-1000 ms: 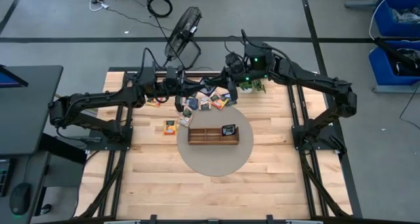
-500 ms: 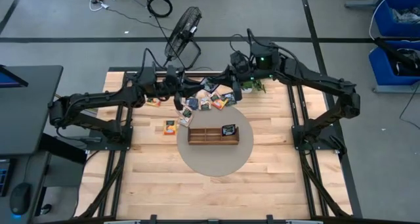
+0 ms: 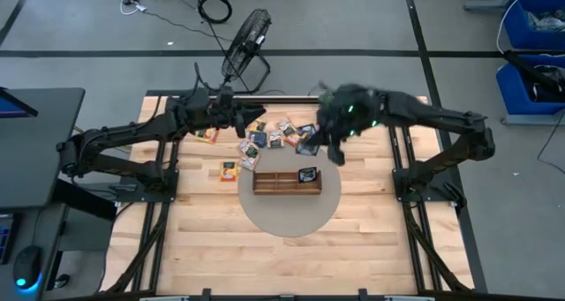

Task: Pick & Place Tea
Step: Put the blue tea bag into the right section of the wooden organizer

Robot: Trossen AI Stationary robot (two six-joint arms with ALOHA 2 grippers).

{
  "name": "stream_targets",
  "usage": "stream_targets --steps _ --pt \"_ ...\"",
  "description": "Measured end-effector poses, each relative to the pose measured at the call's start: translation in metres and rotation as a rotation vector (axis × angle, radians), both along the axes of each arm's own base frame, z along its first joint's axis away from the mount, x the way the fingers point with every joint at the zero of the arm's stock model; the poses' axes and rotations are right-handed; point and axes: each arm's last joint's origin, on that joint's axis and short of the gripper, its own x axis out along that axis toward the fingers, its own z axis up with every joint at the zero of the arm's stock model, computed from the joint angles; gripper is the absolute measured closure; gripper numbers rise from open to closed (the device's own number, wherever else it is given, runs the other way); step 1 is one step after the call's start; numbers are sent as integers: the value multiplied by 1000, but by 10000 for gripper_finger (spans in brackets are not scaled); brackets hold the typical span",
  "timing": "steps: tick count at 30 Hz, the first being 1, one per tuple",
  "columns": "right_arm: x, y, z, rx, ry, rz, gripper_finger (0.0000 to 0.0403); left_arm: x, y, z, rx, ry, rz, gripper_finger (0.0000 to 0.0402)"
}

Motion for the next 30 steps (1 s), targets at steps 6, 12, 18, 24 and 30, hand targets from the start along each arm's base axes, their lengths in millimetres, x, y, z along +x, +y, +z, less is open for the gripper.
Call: stream_targets --steps 6,12,18,24,30 --pt "7 19 -62 -131 160 11 403 -2 5 -2 3 18 31 296" --pt "10 22 -113 -176 166 41 403 -1 8 -5 29 43 95 296" --pt "8 22 -137 -180 167 57 403 0 8 -5 -2 32 103 296" --pt "8 24 -156 -169 123 72 403 -1 8 -4 -18 23 119 296" --pt "3 24 -173 -163 125 72 403 -1 8 -4 -34 17 126 296"
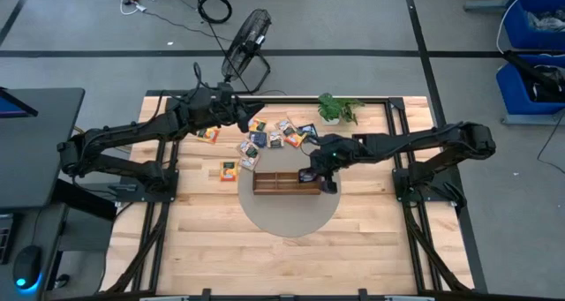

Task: Pick & Place Tea
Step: Put the blue tea bag into the right section of the wooden organizer

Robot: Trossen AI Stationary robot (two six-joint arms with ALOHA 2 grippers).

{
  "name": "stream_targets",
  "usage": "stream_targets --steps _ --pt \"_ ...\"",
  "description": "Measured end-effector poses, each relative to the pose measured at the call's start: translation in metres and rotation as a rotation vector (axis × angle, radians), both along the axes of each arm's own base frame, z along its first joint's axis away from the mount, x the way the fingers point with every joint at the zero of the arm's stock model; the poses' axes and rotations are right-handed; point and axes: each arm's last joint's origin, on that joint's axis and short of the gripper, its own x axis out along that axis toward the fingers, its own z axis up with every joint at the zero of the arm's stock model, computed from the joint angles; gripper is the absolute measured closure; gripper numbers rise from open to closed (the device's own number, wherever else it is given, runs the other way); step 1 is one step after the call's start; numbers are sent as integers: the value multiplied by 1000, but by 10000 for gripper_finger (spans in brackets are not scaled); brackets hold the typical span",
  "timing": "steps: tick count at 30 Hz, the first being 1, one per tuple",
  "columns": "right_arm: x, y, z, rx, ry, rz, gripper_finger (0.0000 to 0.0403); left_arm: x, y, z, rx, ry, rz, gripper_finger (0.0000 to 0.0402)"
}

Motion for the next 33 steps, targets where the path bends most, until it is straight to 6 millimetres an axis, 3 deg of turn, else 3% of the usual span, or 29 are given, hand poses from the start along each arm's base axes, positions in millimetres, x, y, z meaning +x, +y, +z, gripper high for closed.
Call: stream_targets --steps 8,26,33 --pt "-3 1 -12 40 -5 -6 403 0 1 0 3 1 30 296" --pt "-1 1 -11 32 -29 -3 380 0 1 0 3 1 30 296" --pt "3 0 -22 37 13 -7 386 0 1 0 3 1 29 296"
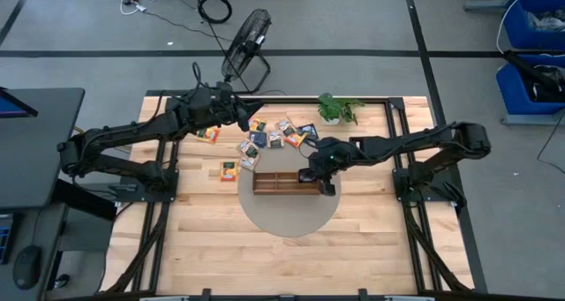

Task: Pick & Place Tea
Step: Put the blue tea bag into the right section of the wooden organizer

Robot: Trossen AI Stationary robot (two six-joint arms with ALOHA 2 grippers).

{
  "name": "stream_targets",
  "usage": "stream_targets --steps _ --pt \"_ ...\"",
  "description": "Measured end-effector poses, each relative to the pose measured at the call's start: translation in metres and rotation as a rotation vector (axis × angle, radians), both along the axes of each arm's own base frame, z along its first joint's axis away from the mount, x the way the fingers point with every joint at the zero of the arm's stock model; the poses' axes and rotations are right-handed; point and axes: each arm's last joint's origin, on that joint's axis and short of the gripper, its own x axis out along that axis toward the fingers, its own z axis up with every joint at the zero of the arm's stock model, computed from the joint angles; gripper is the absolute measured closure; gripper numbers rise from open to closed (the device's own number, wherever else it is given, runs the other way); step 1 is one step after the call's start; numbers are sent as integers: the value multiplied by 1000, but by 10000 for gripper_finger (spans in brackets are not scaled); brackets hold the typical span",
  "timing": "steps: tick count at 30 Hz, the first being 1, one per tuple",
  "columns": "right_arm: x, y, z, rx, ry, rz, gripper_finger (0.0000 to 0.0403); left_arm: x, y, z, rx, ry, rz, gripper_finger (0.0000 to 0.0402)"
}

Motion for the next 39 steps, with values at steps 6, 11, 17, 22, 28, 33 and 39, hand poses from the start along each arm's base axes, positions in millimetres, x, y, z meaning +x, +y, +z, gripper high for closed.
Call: stream_targets --steps 6,11,17,22,28,33,39 --pt "2 0 -4 -2 12 1 399 0 0 0 0 0 -2 296" --pt "4 -4 -11 -3 40 -6 390 0 0 0 0 0 -3 296" --pt "4 -6 -12 -10 43 -25 390 0 0 0 0 0 -4 296" --pt "2 -7 -13 -21 63 -31 380 0 0 0 0 0 -4 296" --pt "2 -7 -13 -31 65 -38 334 0 0 0 2 1 -4 296" --pt "2 -7 -13 -30 68 -61 289 0 0 0 2 1 -4 296" --pt "4 -8 -4 6 66 -104 246 0 0 0 9 9 -5 296"
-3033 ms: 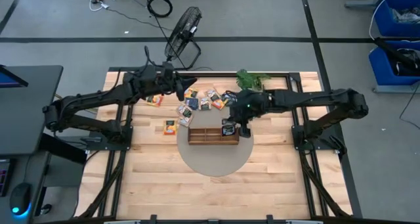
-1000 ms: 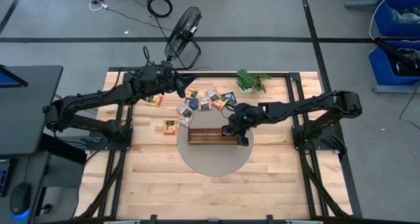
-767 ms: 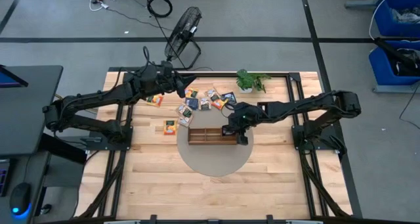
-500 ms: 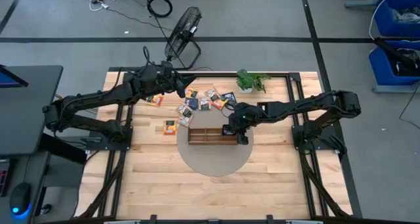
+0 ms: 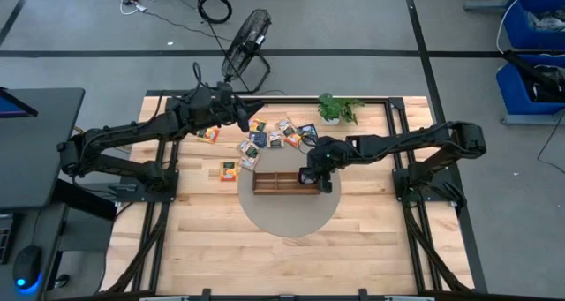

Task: Pick & Place Tea
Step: Put the blue tea bag into the right section of the wooden organizer

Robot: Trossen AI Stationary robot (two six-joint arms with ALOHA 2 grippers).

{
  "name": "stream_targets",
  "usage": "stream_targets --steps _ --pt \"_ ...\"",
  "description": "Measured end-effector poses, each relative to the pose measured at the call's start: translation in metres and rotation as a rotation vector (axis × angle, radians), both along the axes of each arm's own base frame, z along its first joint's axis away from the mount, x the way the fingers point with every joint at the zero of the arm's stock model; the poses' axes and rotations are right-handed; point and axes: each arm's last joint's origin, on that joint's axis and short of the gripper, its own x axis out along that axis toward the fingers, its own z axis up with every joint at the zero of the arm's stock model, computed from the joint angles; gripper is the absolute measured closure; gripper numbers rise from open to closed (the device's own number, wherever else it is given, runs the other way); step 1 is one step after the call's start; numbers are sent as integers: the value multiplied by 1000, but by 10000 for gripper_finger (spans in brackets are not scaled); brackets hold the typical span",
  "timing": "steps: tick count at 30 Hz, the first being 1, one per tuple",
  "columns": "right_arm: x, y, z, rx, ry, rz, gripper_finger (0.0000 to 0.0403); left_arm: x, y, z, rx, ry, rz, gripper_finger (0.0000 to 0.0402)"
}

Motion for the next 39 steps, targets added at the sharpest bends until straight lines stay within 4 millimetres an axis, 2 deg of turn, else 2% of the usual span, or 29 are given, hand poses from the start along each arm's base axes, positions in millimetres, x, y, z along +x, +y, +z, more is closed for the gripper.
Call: stream_targets --steps 4,9,16,21,26,29,33,39 --pt "5 -2 17 -7 -7 -33 229 -1 0 -5 -16 52 0 296" --pt "12 -5 48 -38 -51 -58 222 -5 7 -22 -186 154 61 284" --pt "20 -14 98 -52 -184 -85 222 -1 22 -43 -292 236 86 199" --pt "23 -17 137 -57 -264 -95 222 18 32 -56 -361 381 74 142" --pt "23 -16 165 -61 -328 -95 222 47 45 -64 -374 697 25 127" --pt "22 -16 171 -46 -340 -109 222 64 56 -74 -373 867 -9 127" --pt "21 -16 171 -14 -334 -126 222 81 66 -102 -367 1077 -60 126" --pt "20 -16 170 18 -323 -152 222 94 72 -144 -332 1260 -167 126"
